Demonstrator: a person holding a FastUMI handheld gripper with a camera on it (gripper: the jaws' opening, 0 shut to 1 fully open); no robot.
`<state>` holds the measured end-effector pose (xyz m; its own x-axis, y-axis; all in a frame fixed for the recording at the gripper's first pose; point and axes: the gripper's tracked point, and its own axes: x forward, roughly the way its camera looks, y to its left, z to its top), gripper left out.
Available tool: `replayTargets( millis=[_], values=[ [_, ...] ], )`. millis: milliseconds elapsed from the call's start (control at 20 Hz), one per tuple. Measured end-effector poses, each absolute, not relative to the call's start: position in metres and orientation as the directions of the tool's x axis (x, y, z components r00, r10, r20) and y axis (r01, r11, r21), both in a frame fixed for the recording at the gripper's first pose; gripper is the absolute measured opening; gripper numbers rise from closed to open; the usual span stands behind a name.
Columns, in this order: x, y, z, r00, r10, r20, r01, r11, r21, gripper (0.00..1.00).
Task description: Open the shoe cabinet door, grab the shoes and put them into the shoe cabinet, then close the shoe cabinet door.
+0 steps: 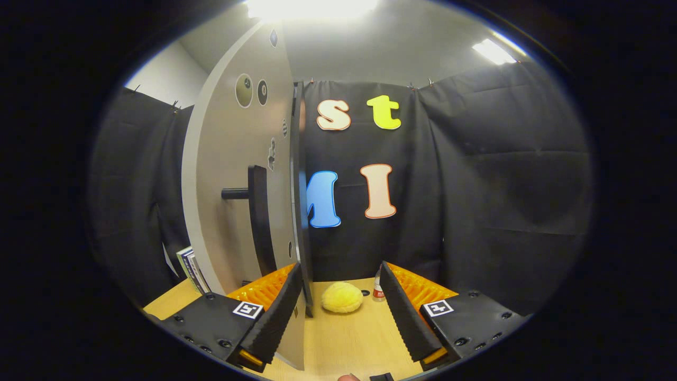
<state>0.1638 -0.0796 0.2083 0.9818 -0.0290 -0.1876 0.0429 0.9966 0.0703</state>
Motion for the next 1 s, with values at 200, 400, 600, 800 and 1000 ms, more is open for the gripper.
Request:
replayTargets(
  millis=[200,400,600,800,1000],
  values=[
    [0.160,-0.046,0.210,0.982,-0.010,-0.190,0.026,0.996,0.086,0.94],
    [0.160,-0.009,0.212,0.985,0.006,-0.173,0.007,0.997,0.077,0.94],
    [0.165,0.033,0.211,0.987,0.028,-0.156,-0.016,0.997,0.077,0.94],
    [0.178,0.079,0.215,0.992,0.066,-0.106,-0.057,0.995,0.079,0.94],
    [0.200,0.133,0.205,0.984,0.148,-0.103,-0.131,0.980,0.152,0.94]
  ],
)
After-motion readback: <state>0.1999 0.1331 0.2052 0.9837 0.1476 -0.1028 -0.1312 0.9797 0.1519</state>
